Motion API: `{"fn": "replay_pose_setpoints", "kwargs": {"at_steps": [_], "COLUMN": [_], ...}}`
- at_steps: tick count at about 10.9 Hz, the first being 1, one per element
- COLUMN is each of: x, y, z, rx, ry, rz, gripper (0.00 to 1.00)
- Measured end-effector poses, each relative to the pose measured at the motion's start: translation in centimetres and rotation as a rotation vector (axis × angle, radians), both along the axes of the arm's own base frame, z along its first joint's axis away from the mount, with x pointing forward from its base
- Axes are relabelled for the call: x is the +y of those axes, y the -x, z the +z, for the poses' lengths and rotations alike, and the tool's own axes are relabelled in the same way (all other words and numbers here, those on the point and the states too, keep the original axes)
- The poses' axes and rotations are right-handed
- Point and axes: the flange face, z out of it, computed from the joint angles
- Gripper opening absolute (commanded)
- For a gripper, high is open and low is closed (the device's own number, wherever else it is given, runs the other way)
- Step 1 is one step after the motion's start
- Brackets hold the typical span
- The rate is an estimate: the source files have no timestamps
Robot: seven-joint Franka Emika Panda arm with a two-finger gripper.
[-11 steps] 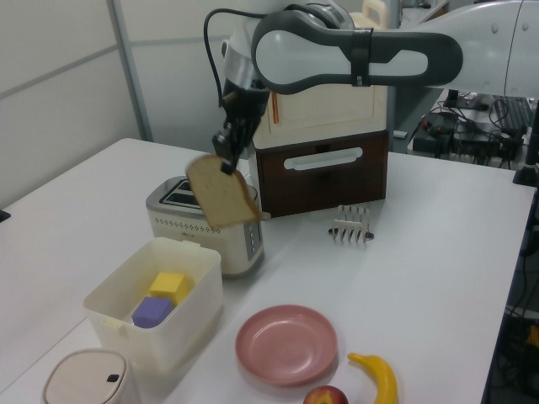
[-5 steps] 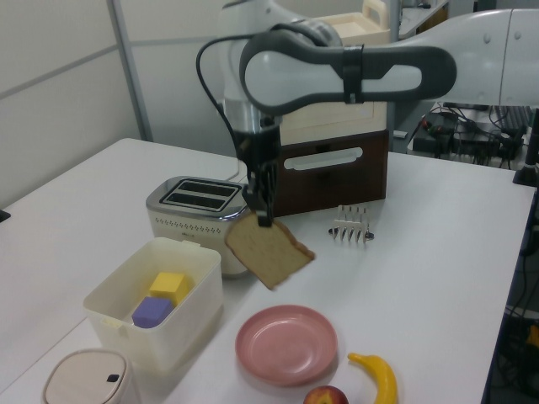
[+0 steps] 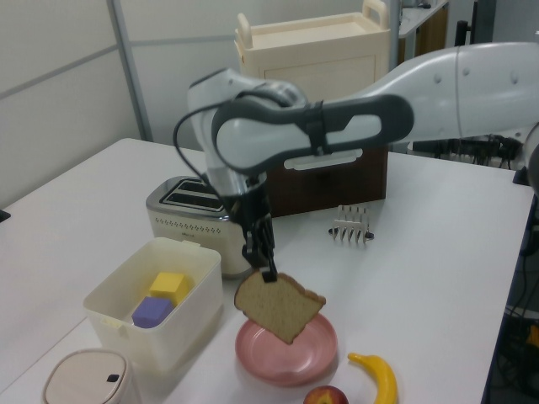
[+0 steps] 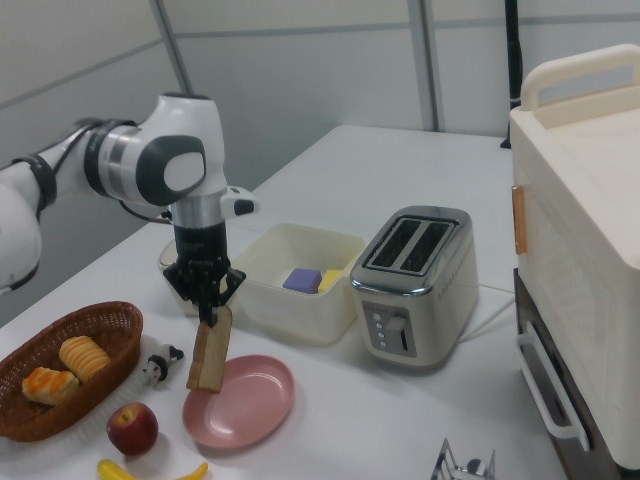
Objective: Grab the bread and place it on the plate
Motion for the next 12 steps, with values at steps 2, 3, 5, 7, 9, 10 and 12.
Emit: {"fn": "replay_pose_setpoints", "kwargs": {"at_steps": [2, 3, 5, 7, 9, 10, 12], "x": [0.7, 0.8, 0.9, 0.8, -0.4, -1.1, -3.3], "y": [0.4, 0.7, 1.0, 0.9, 0.3, -0.6, -1.8], "z": [-1.2, -1.3, -1.6, -2.8, -5.5, -6.6, -6.8], "rx": [0.055, 0.076, 0.097, 0.115, 0.14, 0.118, 0.066], "ry": [0.003, 0.004, 0.006, 0.018, 0.105, 0.129, 0.147], "rz": [0.035, 0.052, 0.06, 0.062, 0.076, 0.073, 0.043], "gripper": [0.22, 0.53, 0.89, 1.0, 1.0, 1.0, 1.0]}}
